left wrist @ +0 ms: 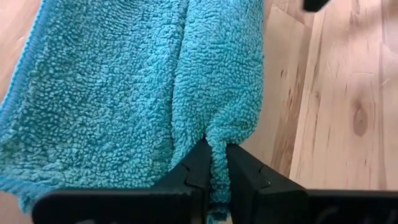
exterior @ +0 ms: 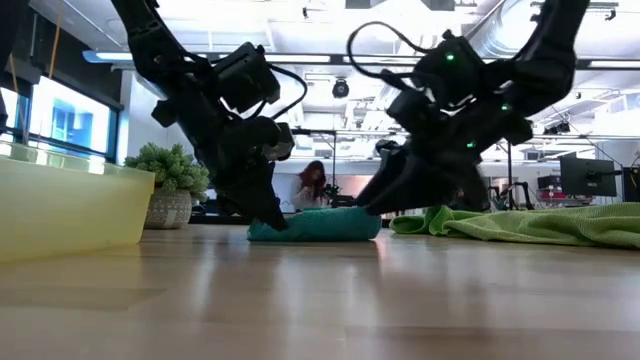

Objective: Roll microfiber towels into tight, uniform cylinder then place into a basket
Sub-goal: Roll the blue towel

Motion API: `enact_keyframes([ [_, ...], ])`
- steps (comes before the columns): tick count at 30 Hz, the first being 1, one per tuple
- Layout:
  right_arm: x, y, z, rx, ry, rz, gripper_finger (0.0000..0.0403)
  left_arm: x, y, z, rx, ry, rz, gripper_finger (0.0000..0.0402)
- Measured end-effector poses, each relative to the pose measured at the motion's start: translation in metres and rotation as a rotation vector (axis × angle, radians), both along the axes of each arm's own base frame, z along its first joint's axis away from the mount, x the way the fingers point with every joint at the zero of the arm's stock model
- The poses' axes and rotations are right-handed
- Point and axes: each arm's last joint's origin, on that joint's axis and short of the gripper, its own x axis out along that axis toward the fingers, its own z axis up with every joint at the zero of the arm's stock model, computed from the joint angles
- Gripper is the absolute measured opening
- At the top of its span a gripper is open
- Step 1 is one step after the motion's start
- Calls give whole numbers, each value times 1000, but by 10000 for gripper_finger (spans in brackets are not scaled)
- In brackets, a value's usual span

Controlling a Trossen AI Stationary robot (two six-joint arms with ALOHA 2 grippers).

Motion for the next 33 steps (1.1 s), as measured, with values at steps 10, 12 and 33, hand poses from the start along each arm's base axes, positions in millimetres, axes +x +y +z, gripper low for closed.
enact_keyframes([
  [10,18,-15,-22,-16,75,-73,169,0,0,0,-4,-2,-4,29],
  [12,20,-19,-26,-8,77,-74,169,0,1,1,-4,-5,0,31],
  [33,14,-30,-40,394,182,-208,31,-11,-15,50,248,-118,-321,130],
])
